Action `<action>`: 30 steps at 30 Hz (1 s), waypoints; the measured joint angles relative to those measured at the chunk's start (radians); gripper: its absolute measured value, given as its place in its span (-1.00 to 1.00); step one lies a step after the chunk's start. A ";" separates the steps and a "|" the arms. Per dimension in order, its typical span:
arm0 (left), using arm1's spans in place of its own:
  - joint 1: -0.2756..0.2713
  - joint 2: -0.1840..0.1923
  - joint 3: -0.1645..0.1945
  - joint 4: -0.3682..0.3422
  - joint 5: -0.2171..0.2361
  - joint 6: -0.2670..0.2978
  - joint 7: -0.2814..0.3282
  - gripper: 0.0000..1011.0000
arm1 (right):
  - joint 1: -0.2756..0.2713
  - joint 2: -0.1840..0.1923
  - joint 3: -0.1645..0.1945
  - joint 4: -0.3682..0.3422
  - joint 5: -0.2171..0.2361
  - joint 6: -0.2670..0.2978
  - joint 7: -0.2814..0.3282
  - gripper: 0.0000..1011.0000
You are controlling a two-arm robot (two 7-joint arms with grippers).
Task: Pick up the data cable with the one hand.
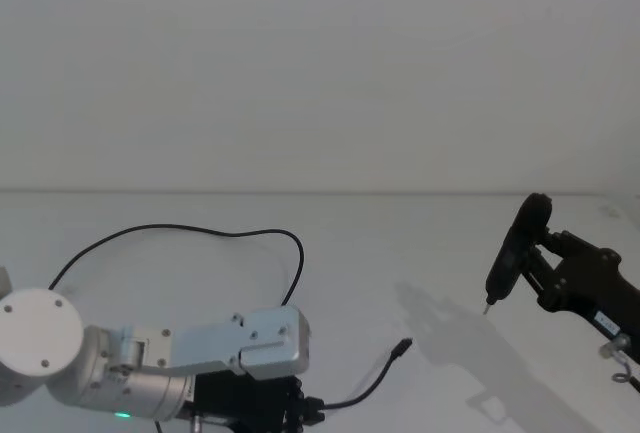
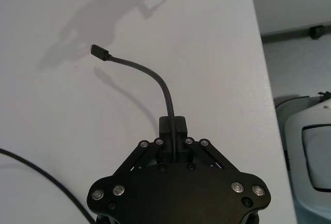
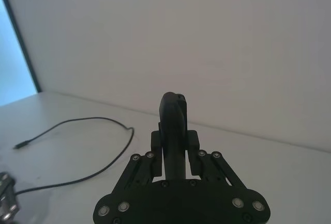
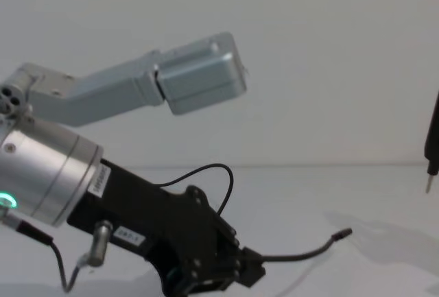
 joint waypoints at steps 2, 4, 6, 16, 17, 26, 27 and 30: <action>-0.001 0.007 -0.007 -0.006 0.001 -0.010 0.004 -0.89 | 0.000 0.014 0.010 -0.002 0.027 0.013 0.025 -0.44; -0.002 0.011 -0.014 -0.014 0.001 -0.019 0.008 -0.89 | 0.000 0.021 0.015 -0.003 0.041 0.020 0.038 -0.44; -0.002 0.015 -0.019 -0.019 0.001 -0.025 0.011 -0.89 | 0.000 0.029 0.021 -0.005 0.061 0.027 0.056 -0.44; -0.003 0.028 -0.038 -0.041 -0.003 -0.047 0.022 -0.89 | 0.014 0.039 0.027 -0.005 0.099 0.014 0.091 -0.44; -0.003 0.030 -0.040 -0.043 -0.004 -0.050 0.023 -0.89 | 0.015 0.037 0.027 -0.004 0.099 0.009 0.091 -0.44; -0.003 0.035 -0.047 -0.051 -0.007 -0.058 0.027 -0.89 | 0.024 0.001 0.013 0.011 0.061 -0.081 0.061 -0.44; -0.003 0.035 -0.047 -0.052 -0.007 -0.058 0.028 -0.89 | 0.026 -0.007 0.009 0.016 0.053 -0.096 0.054 -0.44; -0.003 0.036 -0.049 -0.054 -0.007 -0.060 0.028 -0.89 | 0.031 -0.020 0.001 0.024 0.042 -0.117 0.041 -0.44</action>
